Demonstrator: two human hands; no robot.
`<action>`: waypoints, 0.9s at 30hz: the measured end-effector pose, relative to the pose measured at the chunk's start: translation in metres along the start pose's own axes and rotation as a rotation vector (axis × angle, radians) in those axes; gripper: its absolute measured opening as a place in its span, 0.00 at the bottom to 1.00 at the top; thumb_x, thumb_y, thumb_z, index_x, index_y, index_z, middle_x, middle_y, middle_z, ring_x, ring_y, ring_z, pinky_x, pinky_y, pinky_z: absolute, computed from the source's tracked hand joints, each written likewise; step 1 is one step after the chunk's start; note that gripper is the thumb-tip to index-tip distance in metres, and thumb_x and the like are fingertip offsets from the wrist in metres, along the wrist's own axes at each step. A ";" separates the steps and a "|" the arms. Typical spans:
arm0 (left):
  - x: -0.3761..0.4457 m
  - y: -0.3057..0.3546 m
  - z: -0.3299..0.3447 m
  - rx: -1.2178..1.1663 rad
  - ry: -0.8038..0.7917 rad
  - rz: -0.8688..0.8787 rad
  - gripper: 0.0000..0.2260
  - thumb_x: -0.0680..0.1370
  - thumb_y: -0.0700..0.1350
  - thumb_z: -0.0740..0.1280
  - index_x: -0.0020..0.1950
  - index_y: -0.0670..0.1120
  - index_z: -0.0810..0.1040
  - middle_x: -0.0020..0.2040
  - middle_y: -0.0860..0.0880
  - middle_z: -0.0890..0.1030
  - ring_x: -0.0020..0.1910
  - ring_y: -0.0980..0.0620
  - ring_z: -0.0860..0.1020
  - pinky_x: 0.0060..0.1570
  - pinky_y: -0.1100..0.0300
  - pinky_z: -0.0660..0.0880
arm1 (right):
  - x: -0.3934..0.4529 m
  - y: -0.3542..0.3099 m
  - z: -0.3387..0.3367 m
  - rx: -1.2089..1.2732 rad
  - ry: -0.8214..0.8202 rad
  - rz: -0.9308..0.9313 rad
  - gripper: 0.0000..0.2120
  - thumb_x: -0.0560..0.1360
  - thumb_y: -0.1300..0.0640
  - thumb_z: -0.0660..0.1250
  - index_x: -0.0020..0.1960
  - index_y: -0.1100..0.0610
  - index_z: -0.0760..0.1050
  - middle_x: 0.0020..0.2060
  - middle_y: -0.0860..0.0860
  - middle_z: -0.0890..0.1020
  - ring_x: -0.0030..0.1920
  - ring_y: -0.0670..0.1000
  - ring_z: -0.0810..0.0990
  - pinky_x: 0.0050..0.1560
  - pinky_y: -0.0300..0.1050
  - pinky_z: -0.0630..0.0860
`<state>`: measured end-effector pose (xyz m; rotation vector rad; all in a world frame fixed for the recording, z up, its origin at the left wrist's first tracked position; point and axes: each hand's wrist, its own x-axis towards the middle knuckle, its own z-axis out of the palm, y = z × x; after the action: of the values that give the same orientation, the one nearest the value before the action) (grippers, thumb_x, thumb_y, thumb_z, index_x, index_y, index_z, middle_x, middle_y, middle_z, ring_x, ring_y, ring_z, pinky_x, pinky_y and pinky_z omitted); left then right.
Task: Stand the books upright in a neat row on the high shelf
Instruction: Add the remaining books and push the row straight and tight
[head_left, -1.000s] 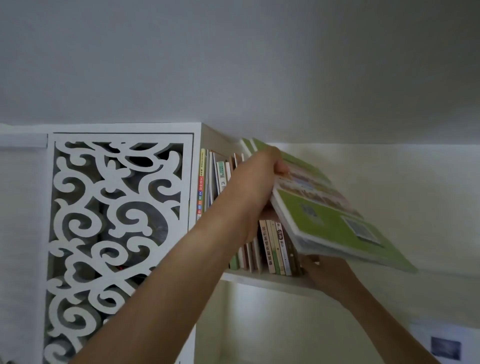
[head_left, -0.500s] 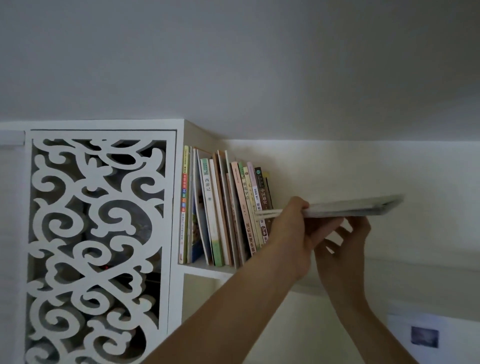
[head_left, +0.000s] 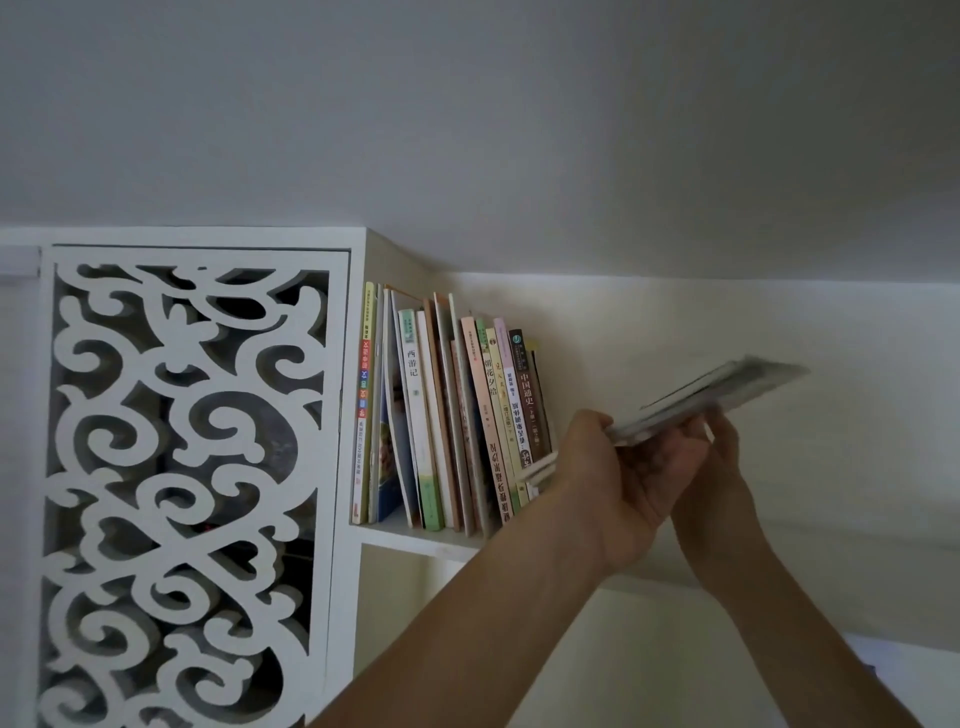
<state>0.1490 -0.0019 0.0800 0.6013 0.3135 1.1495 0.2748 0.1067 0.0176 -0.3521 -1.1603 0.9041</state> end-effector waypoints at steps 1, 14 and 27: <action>0.001 -0.001 -0.002 0.046 -0.014 -0.004 0.26 0.85 0.52 0.53 0.58 0.31 0.79 0.40 0.40 0.81 0.24 0.49 0.81 0.20 0.60 0.76 | 0.005 0.000 0.000 -0.005 -0.038 0.029 0.41 0.58 0.32 0.80 0.66 0.44 0.74 0.57 0.47 0.85 0.56 0.46 0.85 0.49 0.41 0.82; 0.029 0.005 -0.084 1.618 0.412 1.058 0.14 0.84 0.49 0.61 0.45 0.47 0.82 0.37 0.54 0.81 0.34 0.58 0.77 0.39 0.64 0.77 | 0.057 0.042 0.053 -0.345 -0.084 0.217 0.17 0.84 0.50 0.62 0.70 0.52 0.65 0.59 0.54 0.80 0.52 0.52 0.85 0.49 0.48 0.82; 0.068 0.028 -0.152 2.172 0.541 1.549 0.31 0.75 0.53 0.74 0.75 0.47 0.68 0.72 0.47 0.73 0.73 0.47 0.69 0.73 0.50 0.64 | 0.073 0.066 0.069 -1.226 0.067 -0.024 0.16 0.84 0.50 0.57 0.58 0.59 0.77 0.58 0.60 0.79 0.55 0.60 0.76 0.54 0.48 0.71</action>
<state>0.0749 0.1111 -0.0206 2.7462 1.8794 2.0705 0.1929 0.1887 0.0471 -1.3304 -1.5438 0.0459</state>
